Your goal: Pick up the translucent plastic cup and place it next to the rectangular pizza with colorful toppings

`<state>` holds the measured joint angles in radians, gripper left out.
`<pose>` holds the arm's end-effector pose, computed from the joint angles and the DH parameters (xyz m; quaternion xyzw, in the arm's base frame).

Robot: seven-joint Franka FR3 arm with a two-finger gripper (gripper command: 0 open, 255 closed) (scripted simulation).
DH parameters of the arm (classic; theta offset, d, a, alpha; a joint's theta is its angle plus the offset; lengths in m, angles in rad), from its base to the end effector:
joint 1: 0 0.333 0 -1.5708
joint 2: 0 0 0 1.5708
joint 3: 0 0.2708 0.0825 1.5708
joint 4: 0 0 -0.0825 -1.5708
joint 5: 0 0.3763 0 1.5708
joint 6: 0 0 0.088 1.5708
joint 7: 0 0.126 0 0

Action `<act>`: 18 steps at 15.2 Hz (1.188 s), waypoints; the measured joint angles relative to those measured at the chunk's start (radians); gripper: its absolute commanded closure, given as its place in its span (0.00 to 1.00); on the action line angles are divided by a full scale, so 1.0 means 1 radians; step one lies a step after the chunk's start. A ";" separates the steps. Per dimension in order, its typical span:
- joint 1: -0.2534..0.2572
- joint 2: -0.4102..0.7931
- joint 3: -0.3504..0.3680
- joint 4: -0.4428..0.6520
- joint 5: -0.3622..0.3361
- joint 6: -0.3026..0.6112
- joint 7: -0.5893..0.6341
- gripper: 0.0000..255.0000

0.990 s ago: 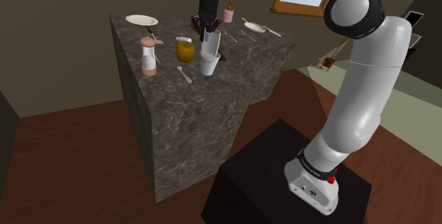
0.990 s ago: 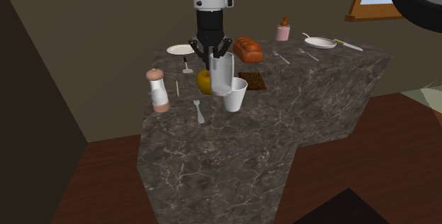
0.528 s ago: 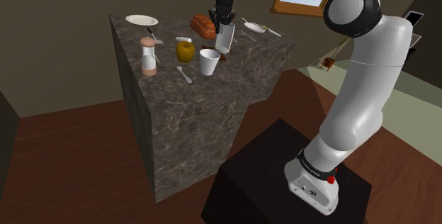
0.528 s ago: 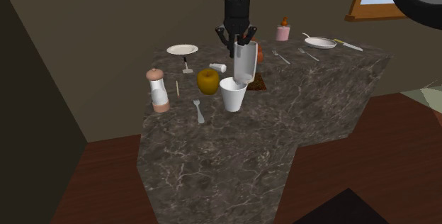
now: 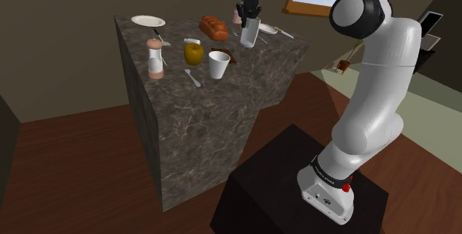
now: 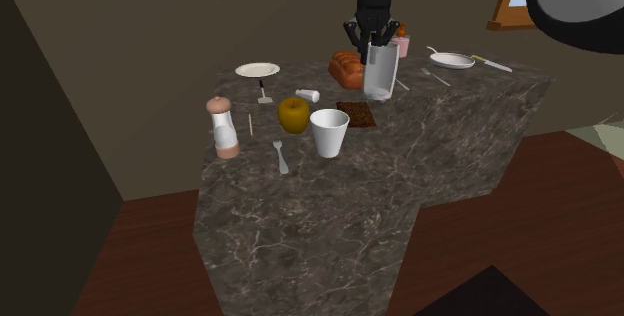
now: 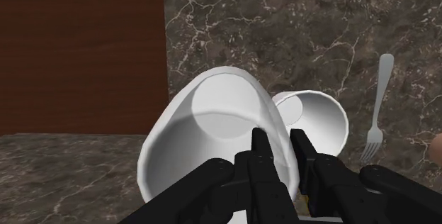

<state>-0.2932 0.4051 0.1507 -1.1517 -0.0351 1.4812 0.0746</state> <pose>0.6253 -0.1126 0.5070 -0.9928 0.1141 0.0352 0.0135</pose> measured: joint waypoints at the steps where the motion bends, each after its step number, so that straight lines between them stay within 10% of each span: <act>1: -0.010 0.018 -0.006 0.039 -0.002 -0.022 -0.018 1.00; 4: -0.044 0.074 -0.022 0.145 -0.006 -0.072 -0.071 1.00; 18: -0.063 0.018 -0.025 -0.125 0.001 0.141 -0.083 1.00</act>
<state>-0.3566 0.4232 0.1261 -1.2766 -0.0340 1.6223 -0.0087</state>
